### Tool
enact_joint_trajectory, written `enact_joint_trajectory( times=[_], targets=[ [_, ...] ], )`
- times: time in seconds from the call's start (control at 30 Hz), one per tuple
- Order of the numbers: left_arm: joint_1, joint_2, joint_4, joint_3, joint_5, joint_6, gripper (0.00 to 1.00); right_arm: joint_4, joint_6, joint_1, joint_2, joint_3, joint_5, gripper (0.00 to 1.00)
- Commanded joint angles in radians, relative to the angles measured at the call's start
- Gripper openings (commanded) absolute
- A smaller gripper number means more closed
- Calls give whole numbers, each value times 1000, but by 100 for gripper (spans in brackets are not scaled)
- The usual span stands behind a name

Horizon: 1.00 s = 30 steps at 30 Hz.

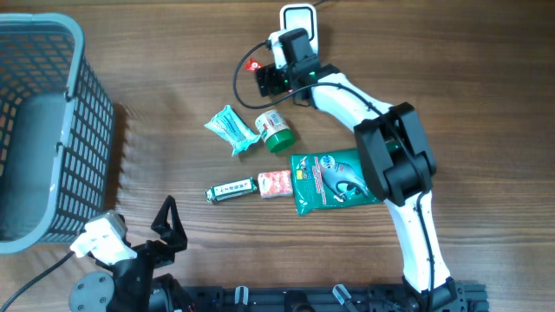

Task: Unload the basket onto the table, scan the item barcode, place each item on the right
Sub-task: 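Hold the stick under the scanner, turning its barcode toward it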

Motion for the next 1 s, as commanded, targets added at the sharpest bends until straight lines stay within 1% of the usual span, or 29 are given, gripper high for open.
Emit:
enact_joint_trajectory(
  times=[0.0, 0.03, 0.07, 0.2, 0.27, 0.4, 0.5, 0.57, 0.6, 0.73, 0.83, 0.9, 0.97],
  targets=[
    [-6, 0, 3, -3, 1, -9, 100, -56, -9, -35, 45, 6, -59, 76],
    [-6, 0, 3, -3, 1, -8, 100, -73, -14, -37, 51, 2, -84, 71],
    [-6, 0, 3, -3, 1, -9, 100, -91, -32, -36, 55, 1, -101, 71],
    [-6, 0, 3, -3, 1, -9, 100, -115, -59, -29, 60, 1, -103, 87],
    [-6, 0, 3, -3, 1, -9, 100, -123, -59, -27, 60, 1, -103, 90],
    [-6, 0, 3, -3, 1, -9, 100, -148, -109, -4, 60, 1, -92, 91],
    [-6, 0, 3, -3, 1, -9, 100, -164, -137, 37, 60, 1, -46, 93],
    [-6, 0, 3, -3, 1, -9, 100, -165, -144, 68, 60, 1, 2, 96],
    [-6, 0, 3, -3, 1, -9, 100, -163, -163, 80, 62, 1, 16, 96],
    [-6, 0, 2, -3, 1, -9, 100, -137, -163, 90, 108, 1, 136, 96],
    [-6, 0, 3, -3, 1, -9, 100, -121, -179, 90, 182, 2, 137, 97],
    [-6, 0, 2, -3, 1, -9, 100, -129, -188, 99, 206, 2, 138, 95],
    [-6, 0, 3, -3, 1, -9, 100, -134, -168, 94, 206, 17, 113, 92]
  ],
)
